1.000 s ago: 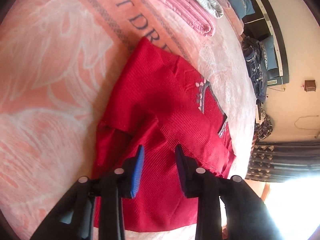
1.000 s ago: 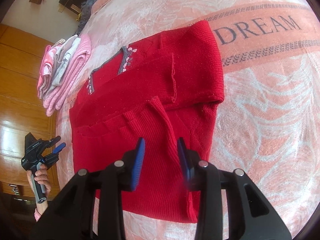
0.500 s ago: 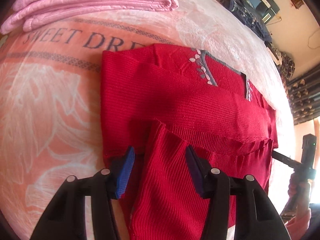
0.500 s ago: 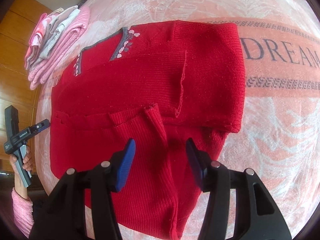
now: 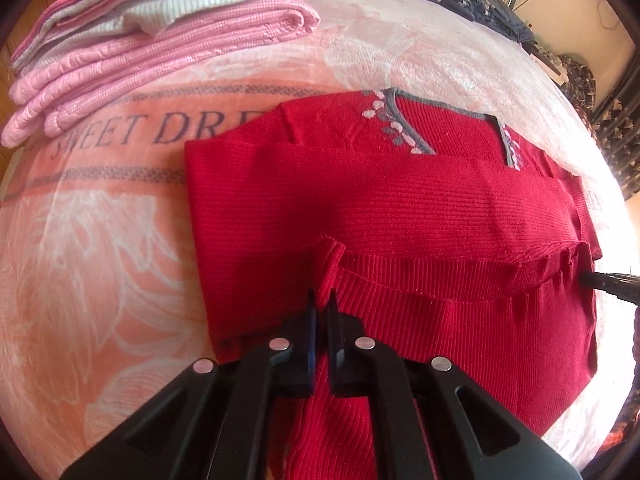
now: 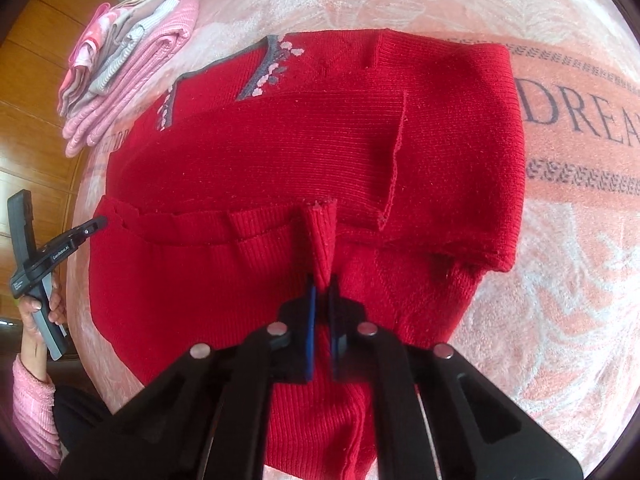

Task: Fold small clothes
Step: 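Grasp the folded hem edge with the right tool while the left tool grasps it too, then fold the sweater in half toward the collar with both tools and release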

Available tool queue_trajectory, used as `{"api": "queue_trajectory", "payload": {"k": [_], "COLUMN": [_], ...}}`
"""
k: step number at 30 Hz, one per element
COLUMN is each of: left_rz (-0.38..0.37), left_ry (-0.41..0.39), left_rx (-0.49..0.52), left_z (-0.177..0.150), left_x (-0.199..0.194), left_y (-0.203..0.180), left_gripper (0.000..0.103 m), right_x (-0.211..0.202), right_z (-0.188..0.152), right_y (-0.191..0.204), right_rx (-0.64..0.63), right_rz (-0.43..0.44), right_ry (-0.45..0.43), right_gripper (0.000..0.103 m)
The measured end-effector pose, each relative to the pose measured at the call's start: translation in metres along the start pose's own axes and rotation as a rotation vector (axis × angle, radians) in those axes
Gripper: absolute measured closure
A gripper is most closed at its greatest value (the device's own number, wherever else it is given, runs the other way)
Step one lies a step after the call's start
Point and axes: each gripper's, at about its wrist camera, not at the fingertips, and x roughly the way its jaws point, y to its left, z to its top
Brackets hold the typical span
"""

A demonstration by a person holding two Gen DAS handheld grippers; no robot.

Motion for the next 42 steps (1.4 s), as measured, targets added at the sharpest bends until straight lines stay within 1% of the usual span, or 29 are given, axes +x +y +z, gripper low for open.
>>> {"api": "queue_trajectory", "payload": {"k": [5, 8, 11, 17, 19, 22, 24, 26, 28, 29, 32, 34, 38, 41, 42], "left_rz": [-0.086, -0.123, -0.137, -0.162, -0.169, -0.164, -0.143, -0.115, -0.101, -0.088, -0.039, -0.020, 0.032, 0.094, 0.112], "left_ry": [-0.054, -0.083, -0.119, -0.208, -0.242, -0.291, -0.315, -0.326, -0.317, -0.300, -0.261, -0.235, -0.173, -0.110, -0.093], "left_rx": [-0.052, -0.088, -0.119, -0.165, -0.180, -0.161, -0.142, -0.147, -0.168, -0.176, -0.183, -0.193, -0.181, -0.165, -0.158], "left_z": [0.006, 0.010, 0.014, 0.026, 0.039, 0.067, 0.088, 0.108, 0.124, 0.129, 0.138, 0.140, 0.142, 0.137, 0.135], "left_x": [-0.025, -0.035, -0.042, -0.062, -0.067, -0.073, -0.071, -0.062, -0.050, -0.042, -0.015, 0.004, 0.042, 0.069, 0.075], "left_y": [0.012, 0.019, 0.022, 0.025, 0.024, 0.014, 0.007, 0.005, 0.006, 0.006, 0.008, 0.009, 0.008, 0.007, 0.007], "left_gripper": [0.099, 0.099, 0.099, 0.099, 0.099, 0.099, 0.099, 0.099, 0.099, 0.099, 0.099, 0.099, 0.099, 0.098, 0.096], "right_x": [-0.035, -0.050, -0.063, -0.087, -0.095, -0.106, -0.111, -0.114, -0.109, -0.105, -0.084, -0.067, -0.028, -0.002, 0.005], "right_z": [0.002, 0.002, 0.003, 0.008, 0.017, 0.042, 0.063, 0.084, 0.103, 0.110, 0.129, 0.140, 0.150, 0.149, 0.148], "right_y": [-0.008, -0.014, -0.019, -0.025, -0.024, -0.022, -0.022, -0.024, -0.029, -0.031, -0.033, -0.037, -0.048, -0.057, -0.061], "right_rx": [0.035, 0.061, 0.086, 0.117, 0.120, 0.110, 0.110, 0.123, 0.148, 0.155, 0.150, 0.164, 0.200, 0.217, 0.225], "right_rz": [0.076, 0.114, 0.144, 0.163, 0.155, 0.122, 0.084, 0.068, 0.068, 0.062, -0.001, -0.027, -0.086, -0.146, -0.155], "right_ry": [-0.077, -0.113, -0.150, -0.216, -0.244, -0.273, -0.288, -0.310, -0.313, -0.308, -0.283, -0.267, -0.220, -0.182, -0.172], "right_gripper": [0.100, 0.100, 0.100, 0.100, 0.100, 0.100, 0.100, 0.100, 0.100, 0.100, 0.100, 0.100, 0.100, 0.099, 0.098]}}
